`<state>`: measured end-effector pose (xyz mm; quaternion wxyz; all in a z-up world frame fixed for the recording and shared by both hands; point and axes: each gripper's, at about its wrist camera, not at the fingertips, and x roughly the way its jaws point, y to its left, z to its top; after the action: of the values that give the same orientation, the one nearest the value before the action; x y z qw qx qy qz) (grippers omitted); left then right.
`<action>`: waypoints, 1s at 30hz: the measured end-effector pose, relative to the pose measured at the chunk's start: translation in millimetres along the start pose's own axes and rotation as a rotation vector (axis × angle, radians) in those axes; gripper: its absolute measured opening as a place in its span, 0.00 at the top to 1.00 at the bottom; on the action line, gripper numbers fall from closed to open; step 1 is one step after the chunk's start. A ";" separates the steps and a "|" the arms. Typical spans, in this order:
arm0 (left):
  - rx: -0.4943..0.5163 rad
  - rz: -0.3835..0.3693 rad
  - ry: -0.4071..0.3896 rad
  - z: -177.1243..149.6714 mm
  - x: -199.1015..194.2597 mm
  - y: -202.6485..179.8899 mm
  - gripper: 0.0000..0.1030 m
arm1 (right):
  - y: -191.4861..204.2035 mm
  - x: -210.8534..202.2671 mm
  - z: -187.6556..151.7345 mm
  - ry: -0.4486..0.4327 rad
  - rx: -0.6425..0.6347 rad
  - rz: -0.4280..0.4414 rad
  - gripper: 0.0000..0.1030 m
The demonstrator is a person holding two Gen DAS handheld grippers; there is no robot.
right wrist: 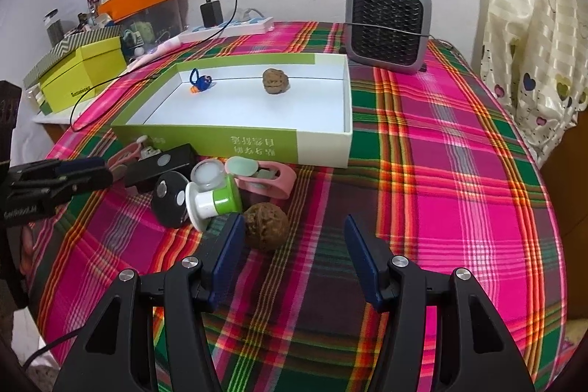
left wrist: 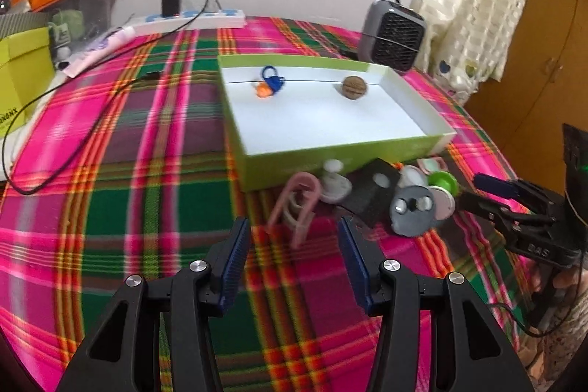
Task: Organize objects
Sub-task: 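Move the left tool to the pink clip while the right tool approaches the second walnut, then close the left tool on the pink clip while the right tool grasps the second walnut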
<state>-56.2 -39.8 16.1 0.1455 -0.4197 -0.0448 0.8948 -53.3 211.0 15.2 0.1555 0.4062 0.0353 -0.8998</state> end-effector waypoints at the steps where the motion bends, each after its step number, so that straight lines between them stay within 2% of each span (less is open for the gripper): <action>1: -0.001 0.009 0.004 1.0 2.7 1.8 0.53 | 1.0 1.1 -0.3 0.005 -0.004 0.002 0.45; 9: 0.023 0.034 0.025 7.2 15.9 1.7 0.53 | 1.4 11.4 -0.3 0.048 -0.008 -0.003 0.45; 24: 0.073 0.084 0.029 15.5 25.9 -3.6 0.53 | 2.4 16.8 4.5 0.059 -0.021 -0.009 0.45; 30: 0.063 0.098 0.026 14.6 25.8 -5.7 0.55 | 4.1 16.1 4.2 0.055 -0.026 -0.009 0.60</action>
<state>-81.7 -26.0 7.6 0.1150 -0.4280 0.0058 0.8964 -65.0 202.3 6.3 0.1558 0.4287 0.0528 -0.8883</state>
